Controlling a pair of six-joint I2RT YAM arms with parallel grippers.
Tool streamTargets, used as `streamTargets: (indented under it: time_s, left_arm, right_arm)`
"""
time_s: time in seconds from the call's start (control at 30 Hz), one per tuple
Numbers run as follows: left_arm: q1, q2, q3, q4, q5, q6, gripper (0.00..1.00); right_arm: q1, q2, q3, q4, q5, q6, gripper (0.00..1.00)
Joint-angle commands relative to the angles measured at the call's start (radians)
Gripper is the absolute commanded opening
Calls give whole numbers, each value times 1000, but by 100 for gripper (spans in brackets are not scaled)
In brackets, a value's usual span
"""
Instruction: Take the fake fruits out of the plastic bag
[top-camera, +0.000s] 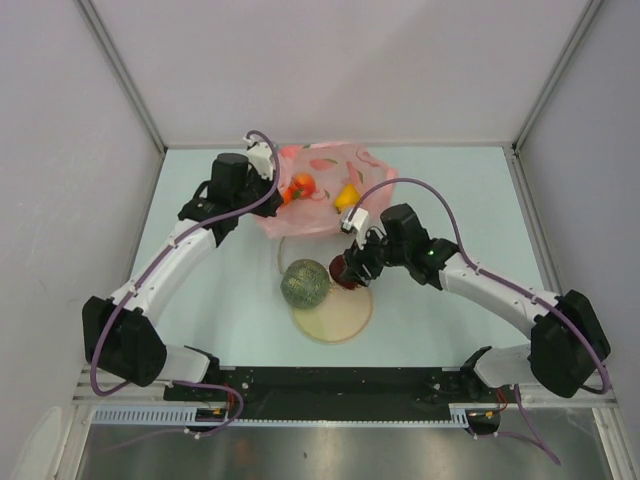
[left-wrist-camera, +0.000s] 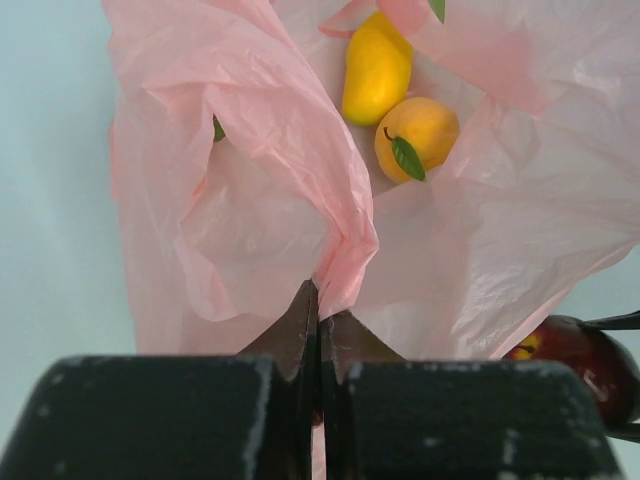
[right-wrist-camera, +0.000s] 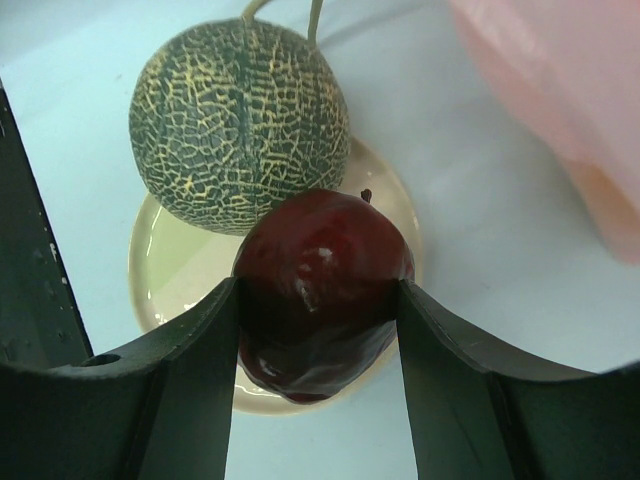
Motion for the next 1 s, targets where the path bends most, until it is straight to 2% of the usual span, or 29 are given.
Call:
streamTargets:
  time_s: [0.0, 0.4, 0.5, 0.63, 0.97]
  left_arm:
    - [-1, -15, 39, 16, 19, -14, 0]
    - [-2, -67, -18, 21, 36, -14, 0]
    - [-2, -73, -28, 22, 42, -15, 0]
    - [-2, -73, -36, 30, 46, -17, 0]
    - [-1, -69, -44, 38, 49, -15, 0]
  right_arm:
    - [11, 63, -31, 118, -8, 100, 27]
    - [43, 172, -40, 236, 29, 154, 29]
    - [49, 183, -43, 240, 32, 147, 36]
    - [49, 200, -41, 243, 37, 136, 52]
    - [49, 232, -54, 290, 35, 120, 63]
